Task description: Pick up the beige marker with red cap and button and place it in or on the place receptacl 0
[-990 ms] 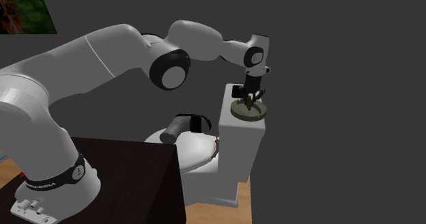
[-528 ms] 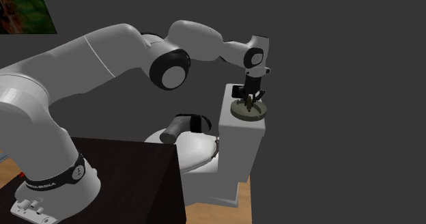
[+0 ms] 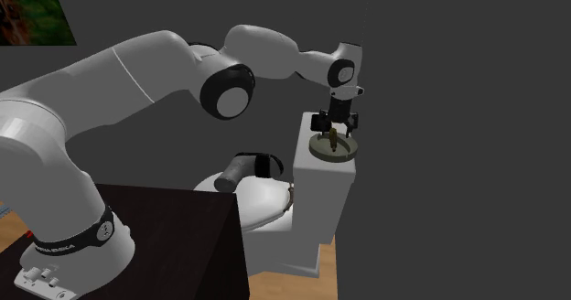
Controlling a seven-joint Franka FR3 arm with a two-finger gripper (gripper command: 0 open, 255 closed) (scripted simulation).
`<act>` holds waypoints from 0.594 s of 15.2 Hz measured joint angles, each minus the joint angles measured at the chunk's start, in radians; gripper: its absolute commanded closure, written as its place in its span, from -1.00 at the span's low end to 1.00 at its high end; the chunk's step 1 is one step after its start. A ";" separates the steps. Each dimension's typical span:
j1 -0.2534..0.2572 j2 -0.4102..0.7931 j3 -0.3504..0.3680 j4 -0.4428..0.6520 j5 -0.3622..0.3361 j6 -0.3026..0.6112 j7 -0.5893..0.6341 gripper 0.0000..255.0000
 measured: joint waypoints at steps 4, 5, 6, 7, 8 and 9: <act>0.002 -0.036 0.004 0.019 0.004 -0.053 -0.001 -1.00; 0.002 -0.036 0.004 0.023 0.004 -0.057 -0.001 -1.00; 0.003 -0.035 0.004 0.027 0.004 -0.060 -0.001 -1.00; 0.003 -0.034 0.004 0.028 0.004 -0.062 -0.001 -1.00; 0.004 -0.034 0.004 0.030 0.004 -0.063 -0.001 -1.00; 0.004 -0.033 0.004 0.030 0.004 -0.063 -0.001 -1.00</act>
